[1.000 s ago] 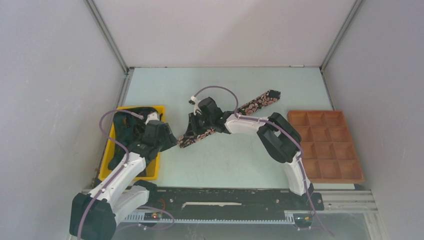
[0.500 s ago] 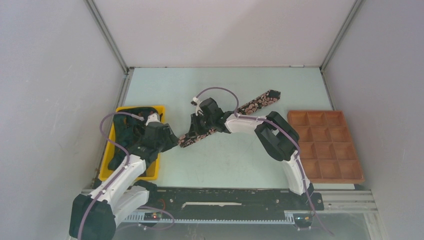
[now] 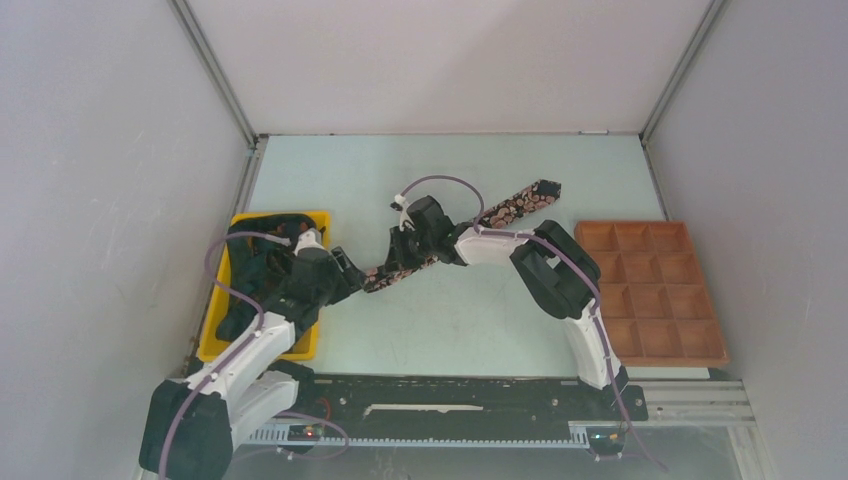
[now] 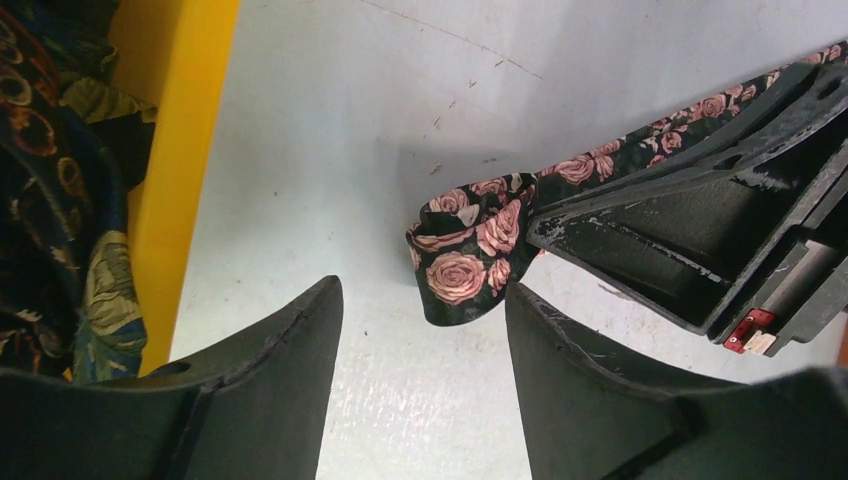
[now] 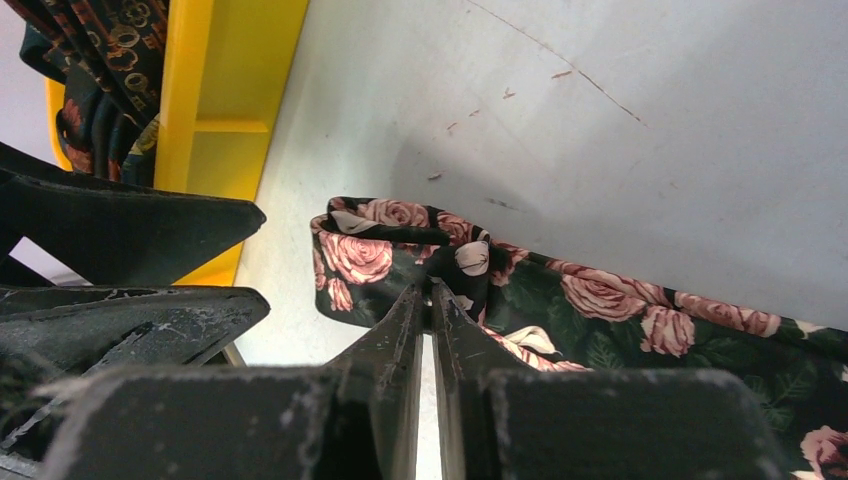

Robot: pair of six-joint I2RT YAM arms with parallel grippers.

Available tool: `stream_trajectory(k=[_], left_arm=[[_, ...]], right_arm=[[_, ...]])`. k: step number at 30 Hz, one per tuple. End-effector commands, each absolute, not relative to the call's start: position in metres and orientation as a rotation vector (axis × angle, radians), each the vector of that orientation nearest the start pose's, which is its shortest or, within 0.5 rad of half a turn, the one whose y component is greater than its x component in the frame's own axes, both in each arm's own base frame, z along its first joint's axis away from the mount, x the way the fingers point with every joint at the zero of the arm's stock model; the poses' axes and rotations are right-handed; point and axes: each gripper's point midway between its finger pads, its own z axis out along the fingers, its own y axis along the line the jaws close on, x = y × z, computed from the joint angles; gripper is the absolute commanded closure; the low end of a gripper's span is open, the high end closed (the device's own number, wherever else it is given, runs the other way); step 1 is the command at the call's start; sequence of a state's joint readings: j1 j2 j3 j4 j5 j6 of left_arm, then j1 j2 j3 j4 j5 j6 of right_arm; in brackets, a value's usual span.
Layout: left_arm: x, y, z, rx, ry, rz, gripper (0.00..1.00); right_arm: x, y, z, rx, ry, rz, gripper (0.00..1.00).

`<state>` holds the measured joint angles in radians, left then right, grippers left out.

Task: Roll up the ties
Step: Roll the tie at the center of the board.

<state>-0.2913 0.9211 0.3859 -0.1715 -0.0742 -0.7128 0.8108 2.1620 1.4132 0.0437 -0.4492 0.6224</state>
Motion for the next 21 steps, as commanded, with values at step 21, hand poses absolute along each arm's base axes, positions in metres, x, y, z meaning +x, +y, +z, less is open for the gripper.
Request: stream_trajectory(k=[21], left_arm=[[0.282, -0.112, 0.044, -0.567, 2.209, -0.571, 0.38]], right_arm=[[0.300, 0.451, 0.018, -0.475, 2.490, 1.205, 0.90]])
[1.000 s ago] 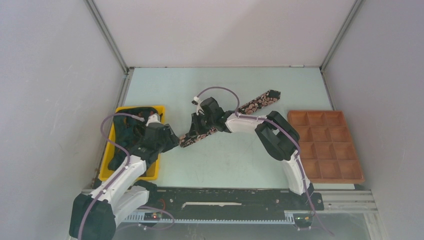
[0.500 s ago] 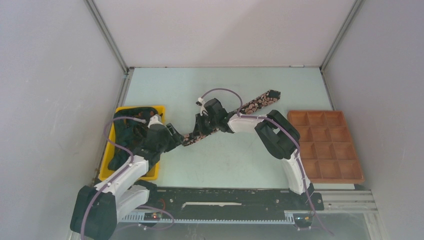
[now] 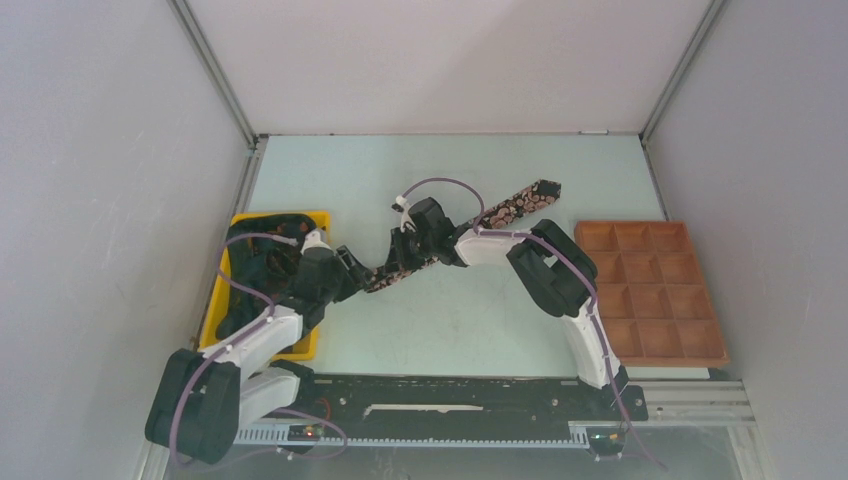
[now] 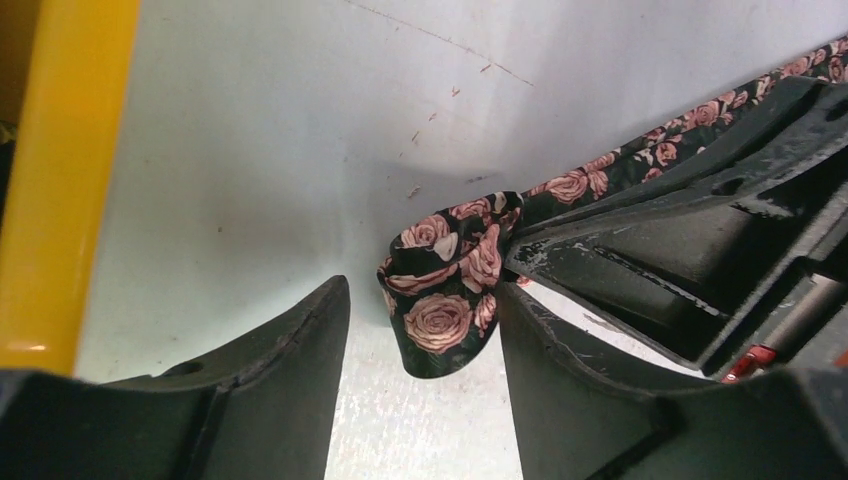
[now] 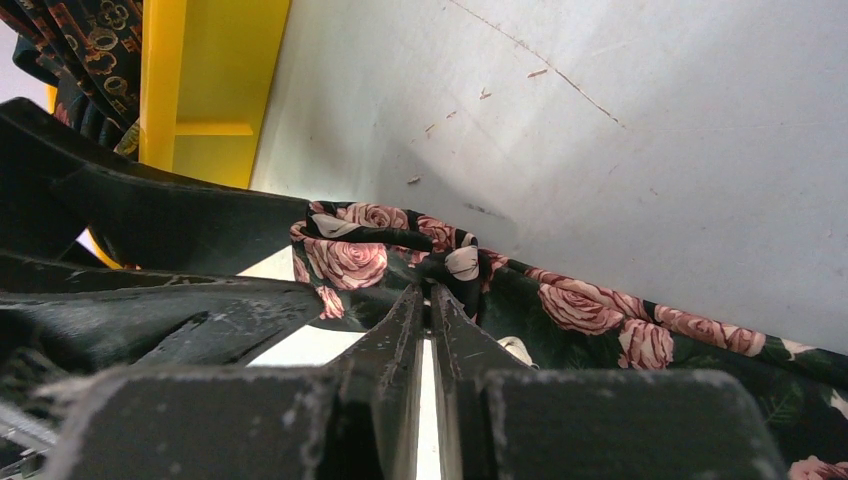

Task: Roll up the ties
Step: Roll the tie at the center of the board.

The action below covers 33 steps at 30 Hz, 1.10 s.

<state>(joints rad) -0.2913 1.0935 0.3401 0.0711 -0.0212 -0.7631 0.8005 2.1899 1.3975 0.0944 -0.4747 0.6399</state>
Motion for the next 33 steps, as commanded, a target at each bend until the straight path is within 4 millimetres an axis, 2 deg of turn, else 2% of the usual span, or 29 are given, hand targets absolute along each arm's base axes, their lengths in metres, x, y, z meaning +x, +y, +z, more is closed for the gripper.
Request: stream_trajectory(k=[1, 8, 16, 22, 28, 33], left_arm=[[0.282, -0.112, 0.042, -0.571, 2.212, -0.570, 0.39], [0.281, -0.112, 0.030, -0.586, 2.232, -0.564, 0.50], [0.284, -0.118, 0.027, -0.583, 2.238, -0.596, 0.57], [0.286, -0.121, 0.028, -0.582, 2.240, -0.610, 0.78], [0.285, -0.119, 0.032, -0.584, 2.230, -0.602, 0.99], [0.282, -0.112, 0.041, -0.587, 2.225, -0.559, 1.00]], right_arm=[[0.300, 0.450, 0.018, -0.472, 2.490, 1.204, 0.90], [0.300, 0.449, 0.017, -0.471, 2.492, 1.203, 0.90], [0.300, 0.449, 0.017, -0.470, 2.492, 1.206, 0.91], [0.300, 0.451, 0.022, -0.476, 2.479, 1.214, 0.91], [0.301, 0.455, 0.045, -0.483, 2.427, 1.247, 0.90], [0.303, 0.460, 0.078, -0.497, 2.367, 1.263, 0.86]])
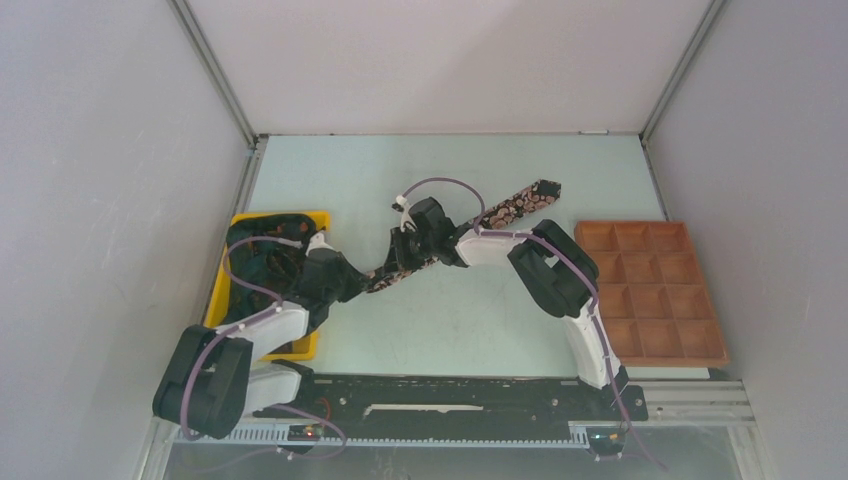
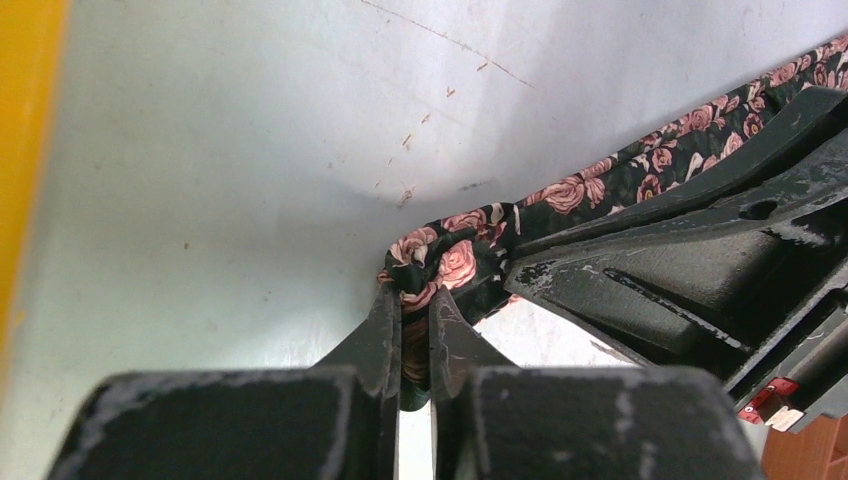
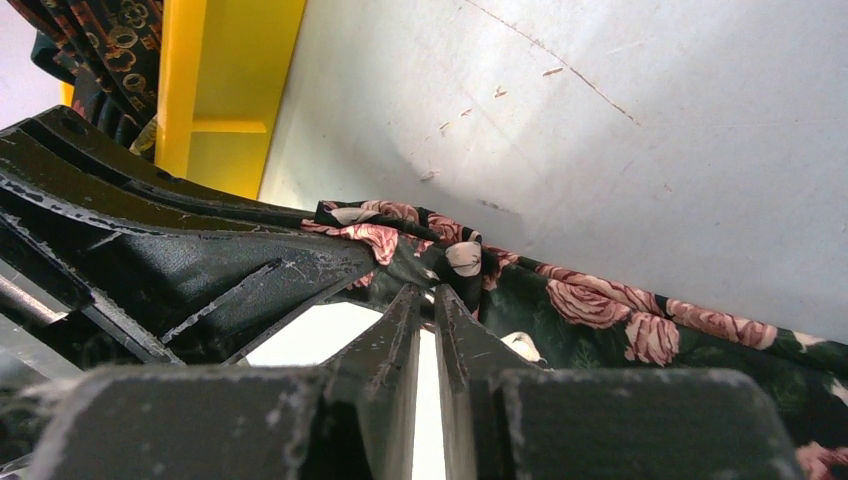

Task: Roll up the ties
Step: Roll the tie at the center of the board.

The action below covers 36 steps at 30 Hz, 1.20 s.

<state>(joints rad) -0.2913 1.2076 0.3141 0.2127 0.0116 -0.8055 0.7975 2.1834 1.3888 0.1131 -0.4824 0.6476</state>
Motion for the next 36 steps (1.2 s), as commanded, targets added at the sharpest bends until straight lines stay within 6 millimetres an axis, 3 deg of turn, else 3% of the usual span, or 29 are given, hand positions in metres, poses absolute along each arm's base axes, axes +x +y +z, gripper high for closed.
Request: stream_trajectory(k=[1, 5, 16, 23, 32, 36], left_arm=[[0.281, -0.110, 0.043, -0.590, 2.226, -0.542, 1.00], [0.281, -0.104, 0.057, -0.590, 2.214, -0.501, 1.00], [0.269, -0.094, 0.071, -0.561, 2.253, -0.432, 1.00], [0.264, -0.092, 0.068, -0.507, 2.304, -0.387, 1.00], [0.263, -0.095, 0.069, -0.447, 2.336, -0.395, 1.00], [0.263, -0.098, 0.072, -0.436, 2.334, -0.408, 1.00]], right_arm=[[0.303, 0.460, 0.080, -0.500, 2.365, 1.256, 0.85], [0.300, 0.463, 0.082, -0.510, 2.372, 1.224, 0.83], [0.283, 0.489, 0.064, -0.573, 2.409, 1.225, 0.84], [0.286, 0.489, 0.075, -0.565, 2.384, 1.219, 0.83], [0.289, 0.483, 0.080, -0.548, 2.354, 1.221, 0.68], [0.289, 0.488, 0.075, -0.554, 2.372, 1.216, 0.70]])
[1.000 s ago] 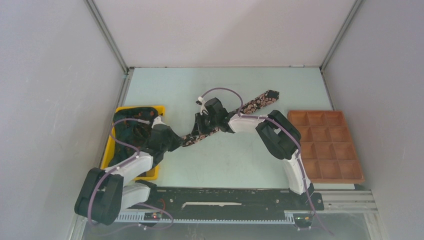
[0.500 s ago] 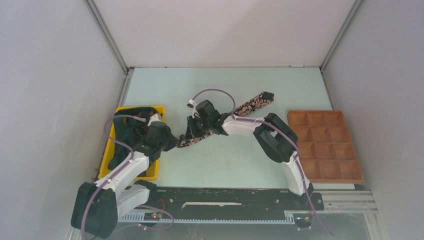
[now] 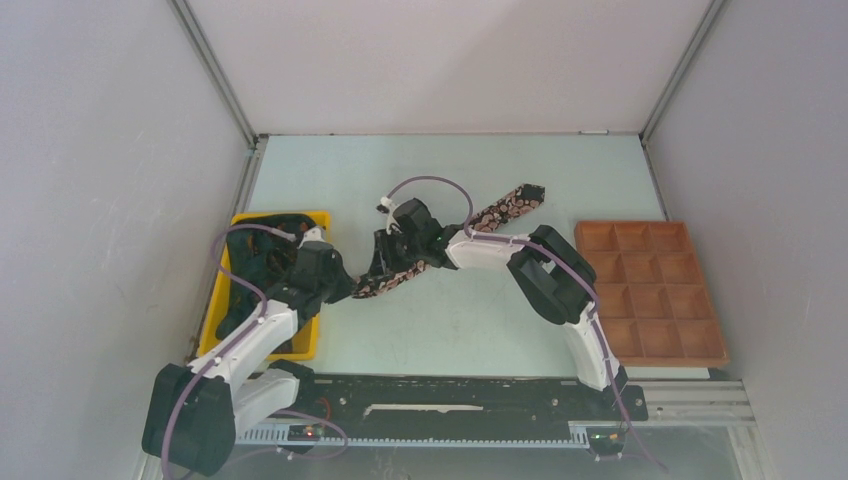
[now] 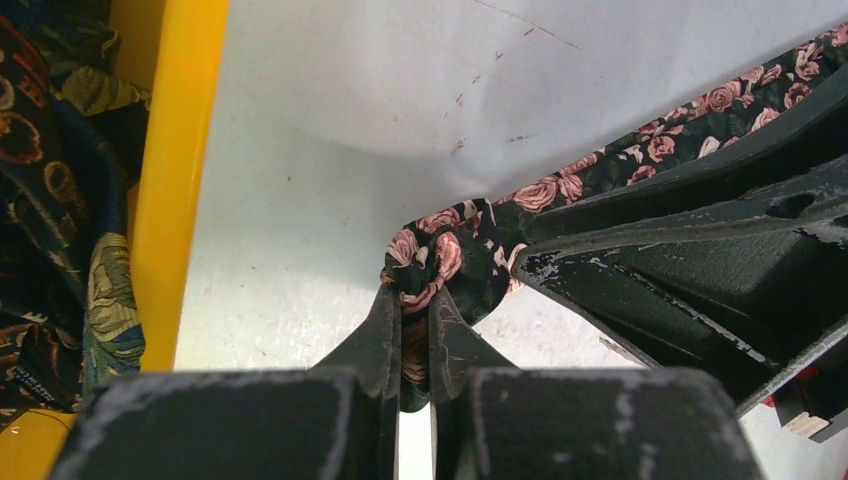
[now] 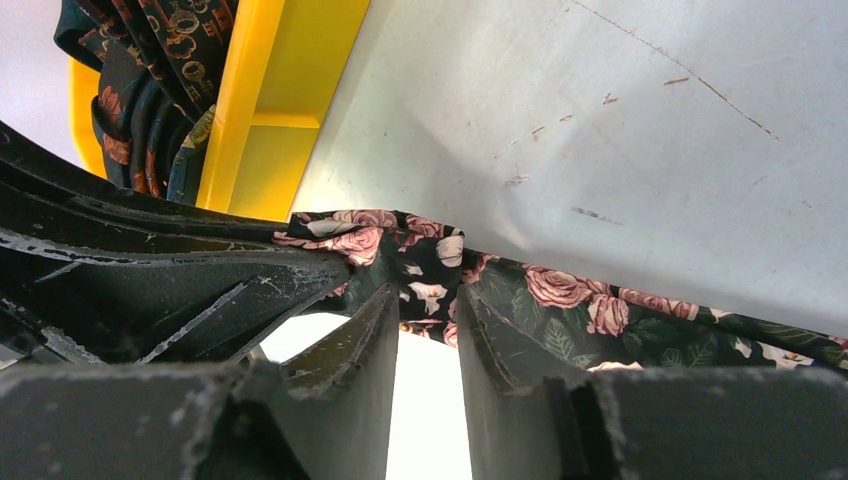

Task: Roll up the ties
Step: Roll the tie at the center of the board.

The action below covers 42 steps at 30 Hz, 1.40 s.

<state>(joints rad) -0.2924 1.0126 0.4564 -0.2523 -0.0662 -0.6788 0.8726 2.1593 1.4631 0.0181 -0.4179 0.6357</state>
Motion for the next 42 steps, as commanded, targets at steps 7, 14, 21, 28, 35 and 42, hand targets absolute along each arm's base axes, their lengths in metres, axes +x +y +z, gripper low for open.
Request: stream_trajectory(k=[7, 14, 21, 28, 35, 42], left_arm=[[0.264, -0.099, 0.080, -0.418, 2.347, -0.407, 1.00], [0.264, -0.098, 0.087, -0.394, 2.366, -0.388, 1.00], [0.266, -0.104, 0.091, -0.353, 2.410, -0.397, 1.00], [0.266, -0.113, 0.085, -0.308, 2.486, -0.398, 1.00], [0.268, -0.122, 0.081, -0.275, 2.537, -0.373, 1.00], [0.271, -0.125, 0.066, -0.274, 2.598, -0.304, 1.00]], right_arm=[[0.277, 0.496, 0.049, -0.580, 2.428, 1.206, 0.79], [0.269, 0.498, 0.039, -0.594, 2.455, 1.198, 0.83], [0.266, 0.506, 0.041, -0.607, 2.449, 1.215, 0.83], [0.260, 0.512, 0.043, -0.630, 2.444, 1.226, 0.83], [0.253, 0.510, 0.041, -0.641, 2.455, 1.237, 0.84], [0.250, 0.501, 0.044, -0.636, 2.456, 1.234, 0.84]])
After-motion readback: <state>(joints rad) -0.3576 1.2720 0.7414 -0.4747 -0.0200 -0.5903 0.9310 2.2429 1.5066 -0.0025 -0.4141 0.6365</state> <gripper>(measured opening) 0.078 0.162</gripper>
